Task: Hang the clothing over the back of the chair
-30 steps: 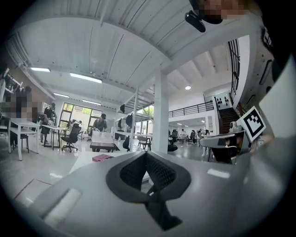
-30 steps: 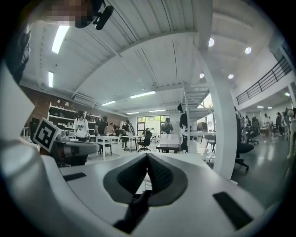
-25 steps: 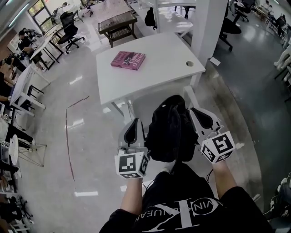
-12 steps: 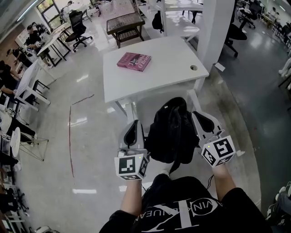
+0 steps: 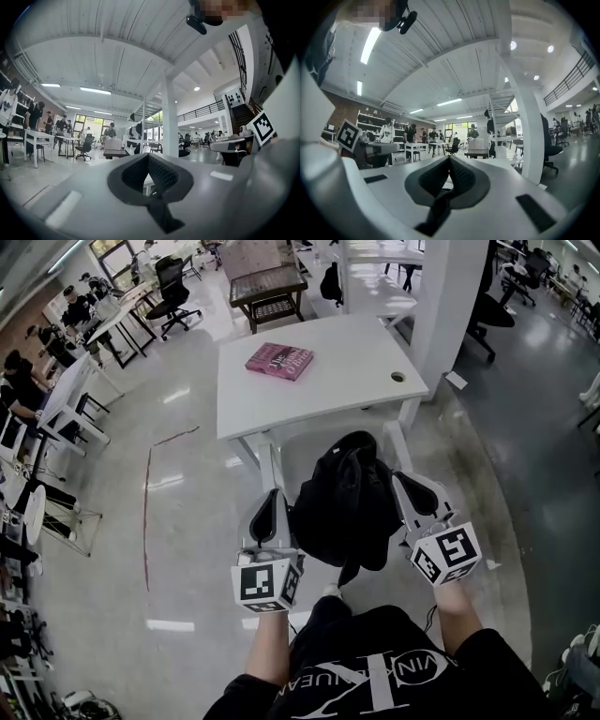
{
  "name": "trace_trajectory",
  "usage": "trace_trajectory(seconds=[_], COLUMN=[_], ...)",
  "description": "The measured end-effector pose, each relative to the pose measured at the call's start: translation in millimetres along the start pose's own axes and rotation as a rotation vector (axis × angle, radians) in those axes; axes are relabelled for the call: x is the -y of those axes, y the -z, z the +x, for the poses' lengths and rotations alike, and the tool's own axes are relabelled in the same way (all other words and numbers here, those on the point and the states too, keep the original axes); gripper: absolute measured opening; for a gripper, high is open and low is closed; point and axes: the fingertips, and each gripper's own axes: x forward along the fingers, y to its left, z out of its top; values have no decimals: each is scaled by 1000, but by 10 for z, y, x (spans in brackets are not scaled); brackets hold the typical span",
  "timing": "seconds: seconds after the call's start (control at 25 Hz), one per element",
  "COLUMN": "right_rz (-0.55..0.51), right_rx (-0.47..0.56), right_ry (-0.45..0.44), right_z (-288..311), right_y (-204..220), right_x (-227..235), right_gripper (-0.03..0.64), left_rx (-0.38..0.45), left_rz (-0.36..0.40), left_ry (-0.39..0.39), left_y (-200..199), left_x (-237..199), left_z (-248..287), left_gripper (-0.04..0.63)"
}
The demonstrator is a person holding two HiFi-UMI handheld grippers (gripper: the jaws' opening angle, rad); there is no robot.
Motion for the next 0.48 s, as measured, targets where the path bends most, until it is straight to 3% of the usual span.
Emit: trace_trajectory(seconds=[0.48], right_rz=[8], right_rx=[4], right_ry=[-36], right_z=[-548], right_y=[72], right_x=[-163], right_gripper=[12], left_rx=[-2], left_rz=[6], left_ry=[-55], left_y=[52], left_x=[323], left_z=[-567], left_gripper=[11])
